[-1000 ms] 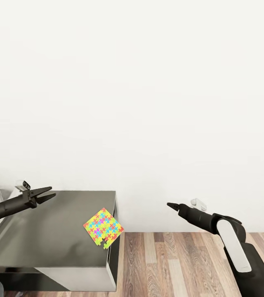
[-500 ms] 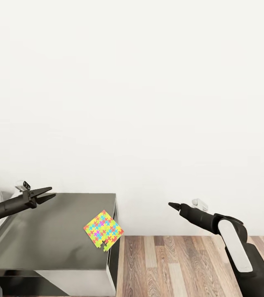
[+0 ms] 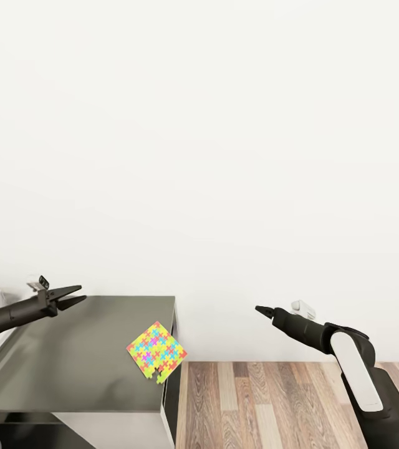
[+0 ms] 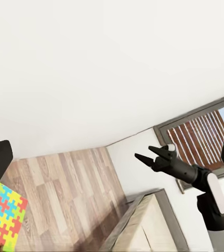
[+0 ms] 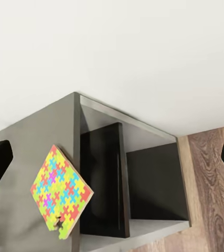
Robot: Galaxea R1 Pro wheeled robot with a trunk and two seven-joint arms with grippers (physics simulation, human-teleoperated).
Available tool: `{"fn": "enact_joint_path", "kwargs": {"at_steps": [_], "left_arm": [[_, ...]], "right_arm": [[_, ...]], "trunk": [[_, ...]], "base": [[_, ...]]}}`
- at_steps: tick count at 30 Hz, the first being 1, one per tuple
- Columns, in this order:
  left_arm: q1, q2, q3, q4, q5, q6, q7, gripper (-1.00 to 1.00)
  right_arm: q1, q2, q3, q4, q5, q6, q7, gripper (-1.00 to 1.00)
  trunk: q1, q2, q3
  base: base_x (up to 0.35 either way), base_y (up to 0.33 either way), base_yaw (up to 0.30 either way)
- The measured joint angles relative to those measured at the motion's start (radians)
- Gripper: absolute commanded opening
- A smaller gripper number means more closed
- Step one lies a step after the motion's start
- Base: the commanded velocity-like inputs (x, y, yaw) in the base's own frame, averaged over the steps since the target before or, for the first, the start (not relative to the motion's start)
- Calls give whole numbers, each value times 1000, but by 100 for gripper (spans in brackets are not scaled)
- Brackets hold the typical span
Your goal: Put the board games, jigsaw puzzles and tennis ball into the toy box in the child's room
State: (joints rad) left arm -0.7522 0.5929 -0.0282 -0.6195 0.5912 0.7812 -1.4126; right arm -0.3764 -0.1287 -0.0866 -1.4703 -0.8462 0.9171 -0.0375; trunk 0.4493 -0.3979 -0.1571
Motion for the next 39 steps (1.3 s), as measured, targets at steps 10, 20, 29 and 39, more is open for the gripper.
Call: {"fn": "enact_joint_path", "kwargs": {"at_steps": [10,20,29,39], "left_arm": [[0,0,-18,-2,-2,1,-1,100],[0,0,-20,-1,-1,1,0,100],[0,0,-18,-1,-2,3,-1,100],[0,0,-19,-1,-2,3,0,100]], "right_arm": [[0,0,-1,0,0,0,1,100],[0,-1,-1,0,-1,1,1,100],[0,2,-2,0,0,0,0,100],[0,-1,-5,19,-1,1,0,100]], "trunk": [[0,0,17],[4,-7,30],[38,-70,8],[77,-140,-23]], "base": [[0,0,0],[0,0,50],[0,0,35],[0,0,2]]}}
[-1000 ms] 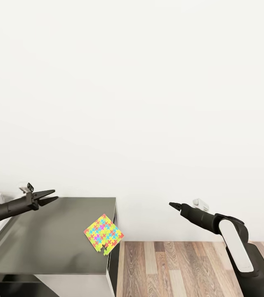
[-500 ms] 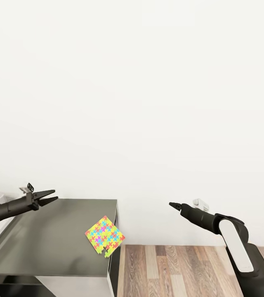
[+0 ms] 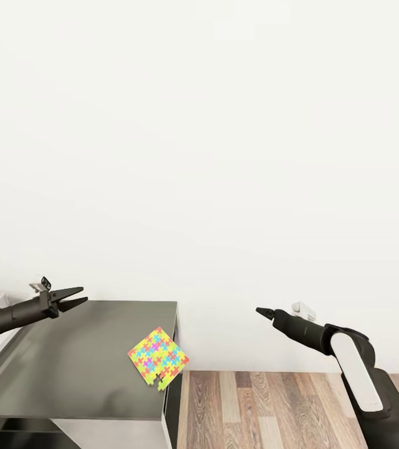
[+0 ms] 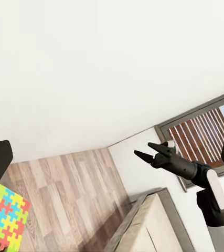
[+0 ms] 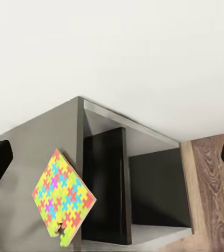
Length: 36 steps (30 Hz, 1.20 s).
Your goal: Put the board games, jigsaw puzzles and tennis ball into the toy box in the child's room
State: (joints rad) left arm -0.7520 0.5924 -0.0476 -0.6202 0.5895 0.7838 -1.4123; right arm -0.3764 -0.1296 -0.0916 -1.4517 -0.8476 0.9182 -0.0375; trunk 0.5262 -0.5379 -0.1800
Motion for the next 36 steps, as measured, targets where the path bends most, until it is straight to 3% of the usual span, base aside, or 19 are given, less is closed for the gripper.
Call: {"fn": "enact_joint_path", "kwargs": {"at_steps": [13,30,36], "left_arm": [[0,0,-2,0,0,-1,0,100],[0,0,-2,0,0,-1,0,100],[0,0,-1,0,1,-1,0,100]], "right_arm": [[0,11,-68,16,-38,2,10,100],[0,13,-74,25,-38,-5,8,100],[0,13,-97,26,-39,-3,8,100]], "trunk": [[50,-91,-41],[115,-211,-94],[138,-253,-113]], "base": [[0,0,0],[0,0,0],[0,0,0]]}}
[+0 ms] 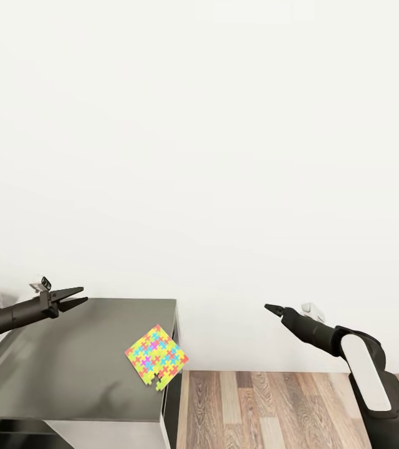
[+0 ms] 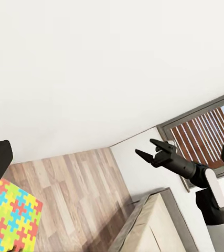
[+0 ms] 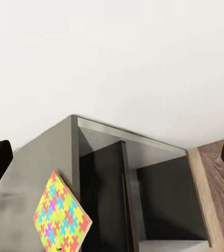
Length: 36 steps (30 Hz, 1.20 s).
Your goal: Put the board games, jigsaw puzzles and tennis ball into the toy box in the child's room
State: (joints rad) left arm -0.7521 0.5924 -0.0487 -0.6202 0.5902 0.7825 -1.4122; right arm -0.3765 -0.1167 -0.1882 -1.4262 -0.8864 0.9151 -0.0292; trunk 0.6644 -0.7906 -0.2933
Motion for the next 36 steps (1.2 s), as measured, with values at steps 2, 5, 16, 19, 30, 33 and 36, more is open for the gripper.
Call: {"fn": "enact_joint_path", "kwargs": {"at_steps": [2,5,16,19,30,33,36], "left_arm": [[0,0,0,0,0,0,0,100],[0,0,0,0,0,0,0,100],[0,0,0,0,0,0,-1,100],[0,-1,0,-1,0,0,-2,100],[0,-15,-50,-142,2,64,-1,100],[0,-33,-78,-197,1,126,23,100],[-3,-77,-85,-255,1,178,91,100]], "right_arm": [[0,0,-7,0,-2,0,0,100],[0,0,-10,0,-10,0,0,100],[-13,2,-12,162,-23,-8,1,100],[-28,5,-10,245,-25,-82,2,100],[-53,121,2,400,-20,-252,63,100],[-56,132,5,403,-20,-250,65,100],[-59,136,15,403,-24,-244,67,100]], "trunk": [[8,-14,-6],[19,-35,-16],[61,-112,-50],[73,-133,-60],[115,-210,-94],[127,-231,-104],[138,-252,-113]], "base": [[0,0,0],[0,0,0],[0,0,0],[0,0,0],[0,0,0],[0,0,0],[0,0,0]]}}
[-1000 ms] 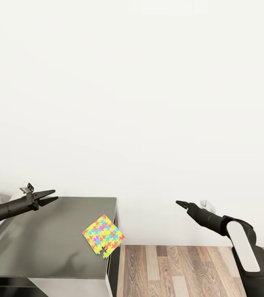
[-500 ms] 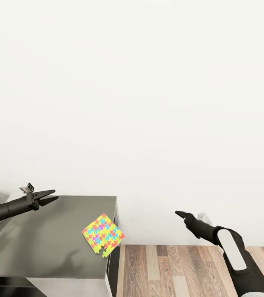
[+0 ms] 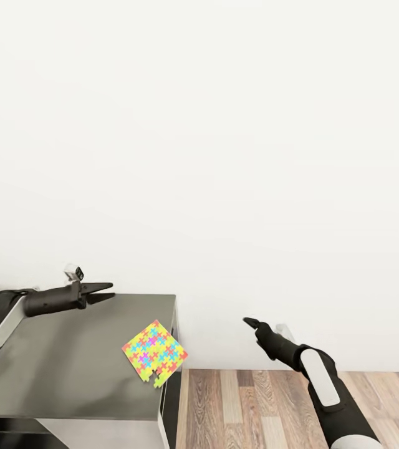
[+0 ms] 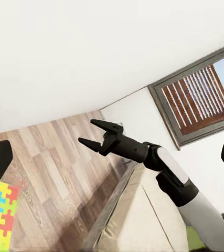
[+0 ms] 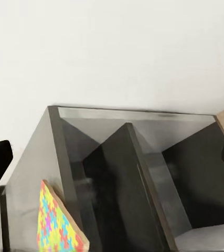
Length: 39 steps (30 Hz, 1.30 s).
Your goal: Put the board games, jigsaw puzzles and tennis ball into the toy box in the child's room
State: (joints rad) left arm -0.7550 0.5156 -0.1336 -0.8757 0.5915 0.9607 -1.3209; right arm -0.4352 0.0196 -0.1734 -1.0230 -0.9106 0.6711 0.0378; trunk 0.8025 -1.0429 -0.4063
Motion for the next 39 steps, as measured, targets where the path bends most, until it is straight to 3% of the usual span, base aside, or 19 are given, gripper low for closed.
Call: {"fn": "enact_joint_path", "kwargs": {"at_steps": [2,3,9,17,29,33,39], "left_arm": [[-1,-17,-1,-22,0,20,35,100],[-1,-32,-1,-43,1,38,86,100],[-1,-46,0,-96,12,63,160,100],[-1,-40,4,-104,16,66,169,100],[0,-42,7,-105,15,65,169,100],[0,-39,8,-103,15,62,168,100],[0,-38,9,-102,14,61,168,100]], "right_arm": [[-1,1,8,0,-2,1,0,100],[-2,5,19,0,-4,2,0,100],[-26,13,31,9,-8,3,-5,100],[-59,15,37,52,-9,16,0,100],[-67,16,38,62,-12,120,6,100],[-73,19,38,64,-16,207,29,100],[-76,23,39,64,-16,241,47,100]], "trunk": [[8,-14,-6],[12,-21,-9],[35,-63,-28],[65,-119,-53],[111,-203,-91],[127,-231,-104],[150,-273,-122]], "base": [[0,0,0],[0,0,0],[0,0,0],[0,0,0],[0,0,0],[0,0,0],[0,0,0]]}}
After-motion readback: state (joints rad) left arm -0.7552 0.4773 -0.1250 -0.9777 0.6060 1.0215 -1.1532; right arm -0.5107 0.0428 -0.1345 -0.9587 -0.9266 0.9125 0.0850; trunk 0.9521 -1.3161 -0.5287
